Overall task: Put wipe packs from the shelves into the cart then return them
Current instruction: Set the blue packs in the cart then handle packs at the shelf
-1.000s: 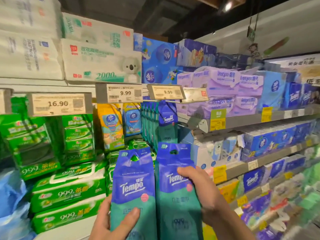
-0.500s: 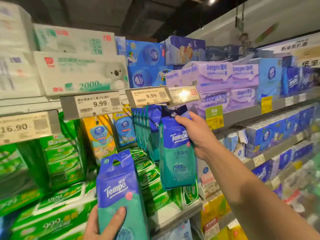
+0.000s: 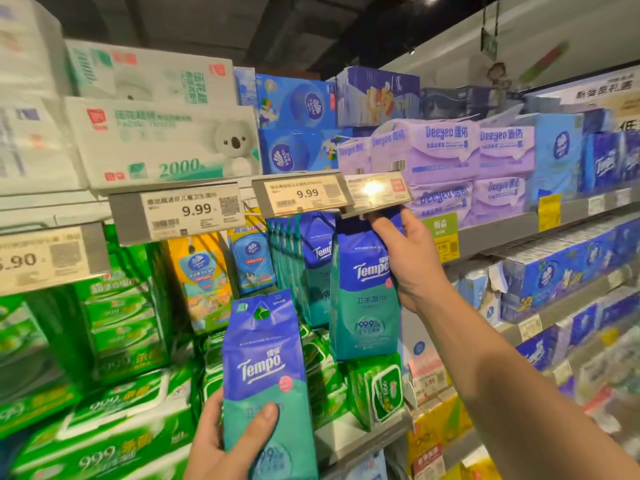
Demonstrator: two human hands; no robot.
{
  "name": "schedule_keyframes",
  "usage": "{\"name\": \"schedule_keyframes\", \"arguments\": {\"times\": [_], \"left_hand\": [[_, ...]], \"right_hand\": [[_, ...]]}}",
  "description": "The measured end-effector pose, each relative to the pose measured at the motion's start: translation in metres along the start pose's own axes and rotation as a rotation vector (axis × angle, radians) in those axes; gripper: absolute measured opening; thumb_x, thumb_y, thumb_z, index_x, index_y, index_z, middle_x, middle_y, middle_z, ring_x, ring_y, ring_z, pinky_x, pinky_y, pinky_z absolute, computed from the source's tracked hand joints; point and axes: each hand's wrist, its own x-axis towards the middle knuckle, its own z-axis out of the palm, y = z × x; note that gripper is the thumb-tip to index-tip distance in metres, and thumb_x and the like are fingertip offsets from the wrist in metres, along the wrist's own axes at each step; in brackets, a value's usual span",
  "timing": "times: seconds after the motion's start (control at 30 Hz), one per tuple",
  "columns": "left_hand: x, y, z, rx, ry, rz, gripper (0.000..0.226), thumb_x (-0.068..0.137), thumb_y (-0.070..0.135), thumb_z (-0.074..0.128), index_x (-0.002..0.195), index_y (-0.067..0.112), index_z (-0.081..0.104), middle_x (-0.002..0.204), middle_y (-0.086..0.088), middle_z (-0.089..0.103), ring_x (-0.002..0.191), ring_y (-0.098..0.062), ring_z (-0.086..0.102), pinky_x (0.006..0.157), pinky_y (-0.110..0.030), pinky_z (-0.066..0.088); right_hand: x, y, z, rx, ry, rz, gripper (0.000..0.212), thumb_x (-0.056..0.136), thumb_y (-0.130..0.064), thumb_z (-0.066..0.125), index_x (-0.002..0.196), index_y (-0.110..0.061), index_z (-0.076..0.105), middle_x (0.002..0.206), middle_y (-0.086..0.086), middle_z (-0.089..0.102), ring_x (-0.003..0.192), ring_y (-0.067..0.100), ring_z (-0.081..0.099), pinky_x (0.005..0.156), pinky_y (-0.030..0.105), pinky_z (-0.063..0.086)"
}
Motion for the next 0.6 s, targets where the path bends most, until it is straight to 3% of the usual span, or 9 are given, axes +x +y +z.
{"name": "schedule_keyframes", "arguments": {"times": [0.07, 0.13, 0.2, 0.3, 0.33, 0.4, 0.5, 0.6], "left_hand": [[0.001, -0.004, -0.002, -0.011, -0.023, 0.003, 0.052, 0.068, -0.003, 0.086, 0.114, 0.009, 0.065, 0.082, -0.012, 0.078, 0.065, -0.018, 0.074, 0.057, -0.022, 0.059], [0.001, -0.003, -0.002, -0.034, -0.023, 0.005, 0.083, 0.039, 0.025, 0.101, 0.113, 0.011, 0.066, 0.083, -0.012, 0.078, 0.066, -0.020, 0.075, 0.055, -0.022, 0.059], [0.000, -0.002, -0.002, -0.026, -0.003, -0.010, 0.092, 0.026, 0.042, 0.101, 0.107, 0.015, 0.067, 0.083, -0.013, 0.078, 0.066, -0.021, 0.075, 0.052, -0.021, 0.057], [0.001, -0.001, -0.006, -0.040, -0.009, -0.022, 0.044, 0.069, 0.003, 0.084, 0.108, 0.010, 0.066, 0.079, -0.013, 0.078, 0.061, -0.017, 0.074, 0.050, -0.019, 0.055], [0.001, -0.001, -0.006, -0.043, -0.015, -0.025, 0.038, 0.071, 0.003, 0.081, 0.106, 0.011, 0.067, 0.081, -0.015, 0.078, 0.060, -0.018, 0.074, 0.050, -0.019, 0.055], [0.001, -0.002, -0.008, -0.053, -0.040, -0.022, 0.034, 0.069, 0.010, 0.082, 0.101, 0.012, 0.068, 0.083, -0.019, 0.077, 0.060, -0.019, 0.074, 0.049, -0.021, 0.056], [-0.003, -0.001, -0.009, -0.034, -0.071, -0.024, 0.034, 0.078, -0.013, 0.069, 0.105, 0.007, 0.064, 0.079, -0.017, 0.077, 0.059, -0.020, 0.073, 0.049, -0.022, 0.056], [-0.006, -0.001, -0.009, 0.004, -0.078, -0.023, 0.037, 0.079, -0.015, 0.068, 0.110, 0.006, 0.064, 0.080, -0.016, 0.077, 0.062, -0.021, 0.074, 0.053, -0.023, 0.058]], "right_hand": [[0.000, 0.000, 0.002, -0.002, -0.003, -0.053, 0.017, 0.096, -0.014, 0.062, 0.102, -0.028, 0.071, 0.104, 0.004, 0.077, 0.090, 0.024, 0.074, 0.076, 0.040, 0.060], [0.004, 0.000, 0.008, -0.011, 0.008, -0.081, 0.016, 0.089, -0.022, 0.067, 0.097, -0.034, 0.073, 0.111, 0.007, 0.075, 0.106, 0.033, 0.069, 0.091, 0.053, 0.056], [0.008, 0.000, 0.013, 0.000, 0.042, -0.057, 0.016, 0.082, -0.026, 0.069, 0.095, -0.034, 0.073, 0.109, 0.009, 0.075, 0.105, 0.037, 0.069, 0.092, 0.063, 0.052], [0.015, 0.000, 0.016, 0.005, 0.051, -0.039, 0.024, 0.080, -0.025, 0.071, 0.104, -0.029, 0.071, 0.109, 0.008, 0.075, 0.101, 0.036, 0.071, 0.088, 0.066, 0.052], [0.016, 0.000, 0.016, 0.002, 0.045, -0.036, 0.026, 0.082, -0.023, 0.071, 0.107, -0.027, 0.070, 0.111, 0.007, 0.075, 0.101, 0.034, 0.071, 0.090, 0.064, 0.053], [0.019, 0.003, 0.014, 0.031, 0.033, 0.009, 0.020, 0.088, -0.015, 0.068, 0.107, -0.021, 0.068, 0.108, 0.008, 0.076, 0.092, 0.028, 0.073, 0.086, 0.052, 0.058], [0.026, 0.003, 0.013, 0.125, 0.008, 0.096, 0.020, 0.094, -0.003, 0.058, 0.101, -0.020, 0.066, 0.090, 0.007, 0.077, 0.071, 0.019, 0.073, 0.069, 0.036, 0.058], [0.030, 0.001, 0.011, 0.229, 0.037, 0.155, 0.022, 0.092, -0.002, 0.058, 0.102, -0.019, 0.068, 0.092, 0.008, 0.077, 0.075, 0.020, 0.073, 0.074, 0.038, 0.059]]}}
